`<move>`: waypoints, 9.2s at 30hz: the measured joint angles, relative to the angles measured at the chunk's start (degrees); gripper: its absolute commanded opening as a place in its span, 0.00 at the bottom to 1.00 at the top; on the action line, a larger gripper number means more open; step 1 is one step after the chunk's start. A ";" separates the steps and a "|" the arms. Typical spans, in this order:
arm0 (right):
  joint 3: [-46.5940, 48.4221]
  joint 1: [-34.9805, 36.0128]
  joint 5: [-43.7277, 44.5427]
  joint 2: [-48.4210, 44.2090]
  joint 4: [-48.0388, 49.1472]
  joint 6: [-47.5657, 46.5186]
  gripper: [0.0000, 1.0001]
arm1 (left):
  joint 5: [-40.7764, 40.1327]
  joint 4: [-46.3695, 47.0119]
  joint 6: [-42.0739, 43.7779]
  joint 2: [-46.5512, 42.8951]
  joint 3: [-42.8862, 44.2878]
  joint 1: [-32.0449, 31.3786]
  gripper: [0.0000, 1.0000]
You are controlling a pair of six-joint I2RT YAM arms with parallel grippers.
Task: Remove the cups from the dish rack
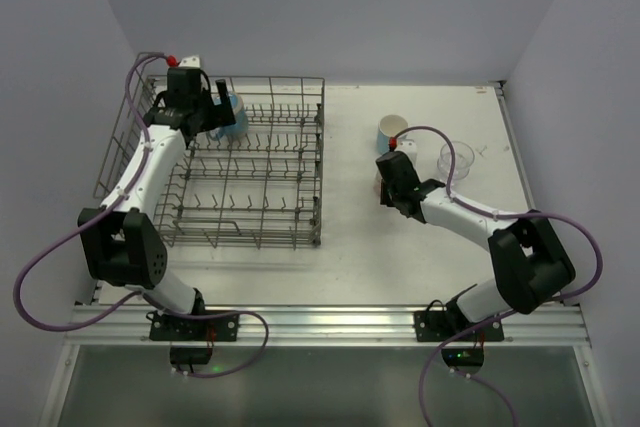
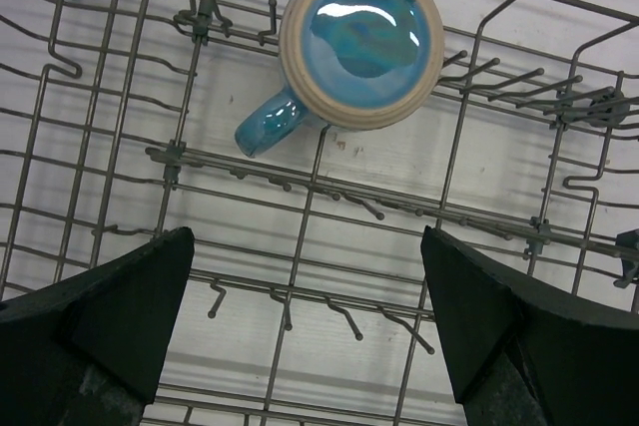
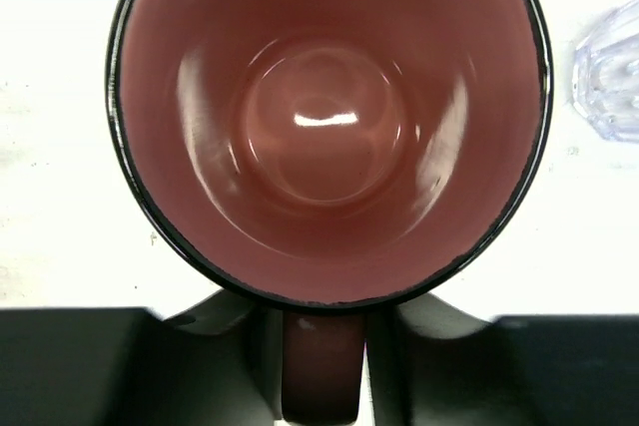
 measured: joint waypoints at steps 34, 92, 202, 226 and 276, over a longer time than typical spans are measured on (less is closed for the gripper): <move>-4.98 3.85 -13.97 -20.87 0.59 0.50 0.88 | 17.44 -6.51 33.09 18.97 24.96 1.84 1.00; -6.29 5.53 -22.75 -23.10 1.77 -0.46 0.88 | 17.57 -11.15 37.07 34.49 32.87 2.47 0.00; 14.78 6.97 -67.47 8.13 67.67 30.64 0.47 | 22.18 98.79 -58.42 -24.35 -49.64 -17.29 0.00; 15.10 7.02 -67.10 8.13 64.04 29.42 0.40 | 20.39 99.25 -58.73 -24.44 -51.49 -17.38 0.00; 1.66 4.66 -65.33 -5.73 50.75 24.76 0.00 | 41.18 90.82 -50.80 -32.52 -46.03 -3.87 1.00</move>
